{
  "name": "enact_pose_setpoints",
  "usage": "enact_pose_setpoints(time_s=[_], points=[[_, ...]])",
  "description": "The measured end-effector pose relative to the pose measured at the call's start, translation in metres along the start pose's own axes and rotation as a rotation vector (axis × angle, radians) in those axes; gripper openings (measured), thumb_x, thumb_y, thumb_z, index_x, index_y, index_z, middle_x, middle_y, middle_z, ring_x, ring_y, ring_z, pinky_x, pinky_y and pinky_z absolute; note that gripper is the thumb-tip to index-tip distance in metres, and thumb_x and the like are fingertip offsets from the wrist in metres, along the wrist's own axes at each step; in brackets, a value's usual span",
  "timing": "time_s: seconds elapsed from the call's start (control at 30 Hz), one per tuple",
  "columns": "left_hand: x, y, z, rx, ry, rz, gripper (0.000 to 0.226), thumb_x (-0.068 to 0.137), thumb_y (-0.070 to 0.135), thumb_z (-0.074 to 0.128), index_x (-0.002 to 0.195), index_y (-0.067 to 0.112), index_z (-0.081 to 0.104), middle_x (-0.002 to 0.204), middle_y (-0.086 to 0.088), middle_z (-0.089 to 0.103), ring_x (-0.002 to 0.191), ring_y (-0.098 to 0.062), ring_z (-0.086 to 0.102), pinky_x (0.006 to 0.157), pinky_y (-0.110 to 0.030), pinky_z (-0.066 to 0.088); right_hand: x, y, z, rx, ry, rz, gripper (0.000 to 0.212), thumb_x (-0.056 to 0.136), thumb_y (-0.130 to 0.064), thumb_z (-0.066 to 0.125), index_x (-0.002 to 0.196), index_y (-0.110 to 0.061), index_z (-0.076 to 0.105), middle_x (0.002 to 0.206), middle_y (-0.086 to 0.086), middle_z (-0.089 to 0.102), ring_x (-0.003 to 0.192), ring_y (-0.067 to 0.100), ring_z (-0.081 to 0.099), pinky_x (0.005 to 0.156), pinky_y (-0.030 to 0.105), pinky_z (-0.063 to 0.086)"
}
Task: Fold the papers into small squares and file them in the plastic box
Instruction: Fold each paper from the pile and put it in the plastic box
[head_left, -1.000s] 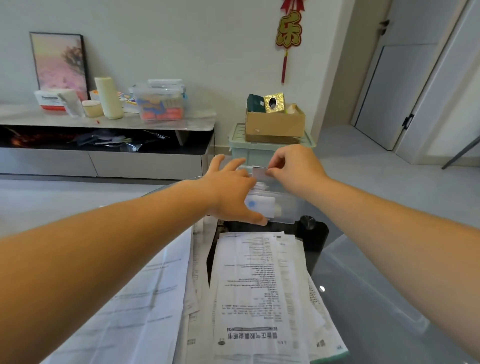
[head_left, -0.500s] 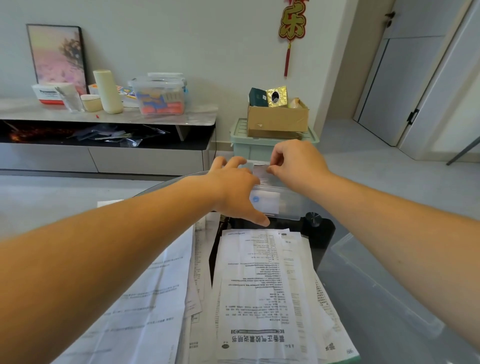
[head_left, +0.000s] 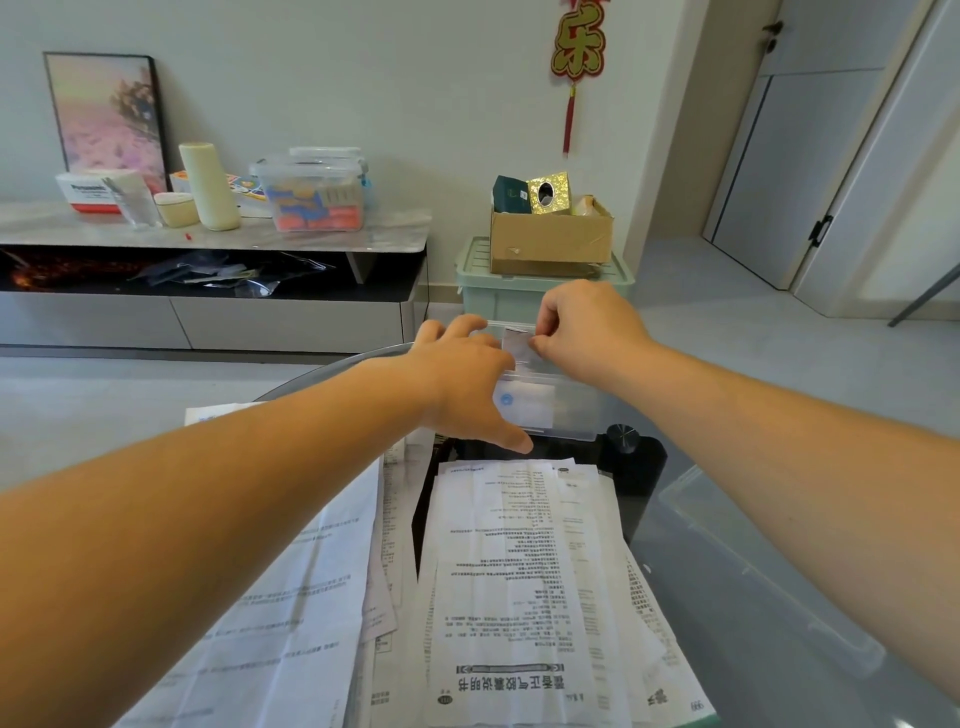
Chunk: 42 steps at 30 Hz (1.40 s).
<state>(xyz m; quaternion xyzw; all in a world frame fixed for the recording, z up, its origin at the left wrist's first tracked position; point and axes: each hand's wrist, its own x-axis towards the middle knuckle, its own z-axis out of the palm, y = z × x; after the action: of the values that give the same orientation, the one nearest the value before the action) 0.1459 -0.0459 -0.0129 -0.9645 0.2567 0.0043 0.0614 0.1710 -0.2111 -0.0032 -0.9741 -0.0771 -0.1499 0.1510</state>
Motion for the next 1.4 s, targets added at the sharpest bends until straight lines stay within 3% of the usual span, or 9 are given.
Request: enact_pose_setpoints(time_s=[0.23,0.33,0.57,0.73,0.83,1.13,1.2,1.4], points=[[0.008,0.0,-0.011,0.104,-0.147,-0.027,0.096,0.069,0.086,0.06,0.147,0.035,0.04,0.152,0.003,0.04,0.15,-0.027,0.003,0.118,-0.052,0.015,0.001,0.006,0.001,0.101,-0.006,0.048,0.018,0.087,-0.024,0.072,0.072,-0.026,0.062,0.076,-0.007,0.064,0.076,0.016,0.062,0.069,0.037,0.056],[0.011,0.0,-0.009,0.115,-0.133,-0.028,0.097,0.065,0.087,0.06,0.145,0.036,0.042,0.146,0.0,0.042,0.143,-0.027,0.015,0.114,-0.05,0.022,0.0,0.006,0.001,0.11,0.025,0.053,0.016,0.088,-0.023,0.069,0.074,-0.025,0.061,0.076,-0.006,0.064,0.075,0.017,0.061,0.069,0.037,0.056],[0.006,0.0,-0.006,0.063,-0.07,0.004,0.09,0.072,0.081,0.063,0.145,0.032,0.043,0.145,0.0,0.045,0.145,-0.024,0.015,0.113,-0.046,0.019,0.003,0.004,0.001,0.021,-0.034,0.019,0.021,0.087,-0.026,0.072,0.07,-0.028,0.059,0.079,-0.008,0.064,0.08,0.017,0.061,0.074,0.038,0.058],[0.005,-0.001,-0.003,0.047,-0.052,0.018,0.089,0.072,0.079,0.064,0.145,0.033,0.041,0.144,0.003,0.047,0.145,-0.023,0.015,0.113,-0.047,0.017,0.004,-0.002,-0.003,-0.018,-0.131,-0.02,0.017,0.086,-0.034,0.077,0.073,-0.029,0.067,0.084,-0.006,0.069,0.081,0.017,0.064,0.075,0.036,0.058],[0.004,-0.001,-0.003,0.052,-0.036,0.022,0.088,0.074,0.078,0.064,0.146,0.032,0.04,0.145,0.003,0.047,0.145,-0.024,0.016,0.113,-0.048,0.018,0.005,-0.002,-0.004,-0.037,-0.172,-0.054,0.006,0.089,-0.029,0.073,0.085,-0.027,0.077,0.085,-0.006,0.071,0.083,0.017,0.065,0.079,0.039,0.059],[-0.003,-0.002,0.005,-0.029,0.134,0.046,0.087,0.071,0.067,0.075,0.141,0.03,0.037,0.143,0.0,0.031,0.135,-0.025,0.027,0.115,-0.044,0.023,-0.009,0.006,-0.008,0.089,-0.07,-0.149,0.028,0.095,-0.011,0.053,0.109,-0.021,0.074,0.111,-0.003,0.072,0.101,0.017,0.064,0.09,0.037,0.054],[-0.003,-0.003,0.005,-0.025,0.142,0.055,0.09,0.072,0.068,0.074,0.143,0.029,0.034,0.146,0.001,0.031,0.138,-0.025,0.025,0.116,-0.045,0.021,-0.013,0.007,-0.01,0.11,-0.142,-0.176,0.036,0.095,-0.008,0.045,0.115,-0.021,0.073,0.117,-0.002,0.07,0.106,0.016,0.062,0.092,0.033,0.05],[0.0,-0.001,0.003,-0.023,0.097,0.049,0.1,0.073,0.07,0.072,0.152,0.031,0.023,0.151,0.005,0.04,0.145,-0.024,0.018,0.118,-0.047,0.014,-0.017,0.011,-0.005,0.108,-0.294,-0.196,0.035,0.098,-0.016,0.038,0.118,-0.022,0.066,0.114,-0.001,0.067,0.105,0.021,0.058,0.097,0.045,0.046]])
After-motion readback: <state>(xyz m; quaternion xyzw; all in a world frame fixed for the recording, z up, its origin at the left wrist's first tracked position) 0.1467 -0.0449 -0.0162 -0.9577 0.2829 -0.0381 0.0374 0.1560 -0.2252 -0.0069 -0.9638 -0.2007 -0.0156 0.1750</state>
